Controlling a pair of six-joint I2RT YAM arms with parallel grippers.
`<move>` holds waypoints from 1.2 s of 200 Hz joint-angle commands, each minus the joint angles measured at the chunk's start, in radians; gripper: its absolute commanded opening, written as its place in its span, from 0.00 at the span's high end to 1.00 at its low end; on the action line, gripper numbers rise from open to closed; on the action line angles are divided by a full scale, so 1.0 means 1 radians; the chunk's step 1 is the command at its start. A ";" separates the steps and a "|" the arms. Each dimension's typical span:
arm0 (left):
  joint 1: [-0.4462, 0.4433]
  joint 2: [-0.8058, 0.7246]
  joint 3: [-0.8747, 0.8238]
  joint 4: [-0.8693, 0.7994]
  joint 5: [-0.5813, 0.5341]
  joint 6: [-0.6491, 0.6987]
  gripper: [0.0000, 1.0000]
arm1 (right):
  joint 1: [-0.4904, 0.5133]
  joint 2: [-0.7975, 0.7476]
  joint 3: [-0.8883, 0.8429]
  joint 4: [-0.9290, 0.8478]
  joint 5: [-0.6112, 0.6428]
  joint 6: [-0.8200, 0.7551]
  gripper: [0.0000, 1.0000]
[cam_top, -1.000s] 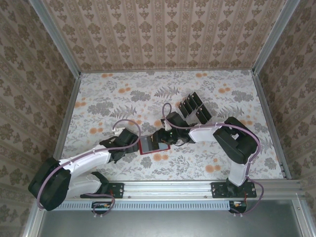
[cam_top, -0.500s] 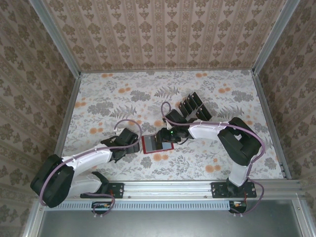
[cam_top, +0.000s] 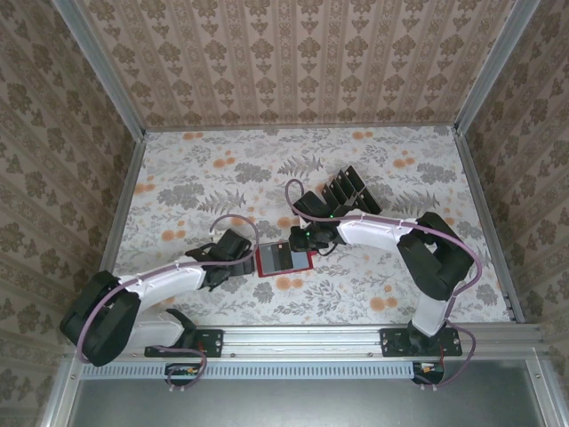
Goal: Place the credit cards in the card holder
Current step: Insert the credit card into the card slot.
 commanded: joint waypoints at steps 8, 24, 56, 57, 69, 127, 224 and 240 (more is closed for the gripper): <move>-0.014 0.032 0.029 0.033 0.010 0.016 0.00 | 0.010 0.038 0.034 -0.053 0.040 -0.017 0.87; -0.018 0.045 0.037 0.036 0.010 0.018 0.00 | 0.014 0.053 0.041 -0.055 0.038 -0.020 0.89; -0.023 0.062 0.042 0.049 0.011 0.018 0.00 | 0.023 0.080 0.057 -0.055 0.032 -0.021 0.90; -0.022 0.062 0.041 0.050 0.012 0.019 0.00 | 0.025 0.081 0.058 -0.055 0.031 -0.020 0.90; -0.025 0.065 0.040 0.054 0.013 0.017 0.00 | 0.028 0.088 0.062 -0.052 0.028 -0.019 0.90; -0.033 0.070 0.028 0.068 0.015 0.010 0.00 | 0.056 0.119 0.080 -0.039 0.010 -0.001 0.91; -0.046 0.065 0.016 0.074 0.016 -0.003 0.01 | 0.089 0.140 0.089 0.026 -0.053 0.063 0.91; -0.049 0.068 0.014 0.078 0.016 -0.006 0.01 | 0.092 0.143 0.089 0.039 -0.062 0.073 0.91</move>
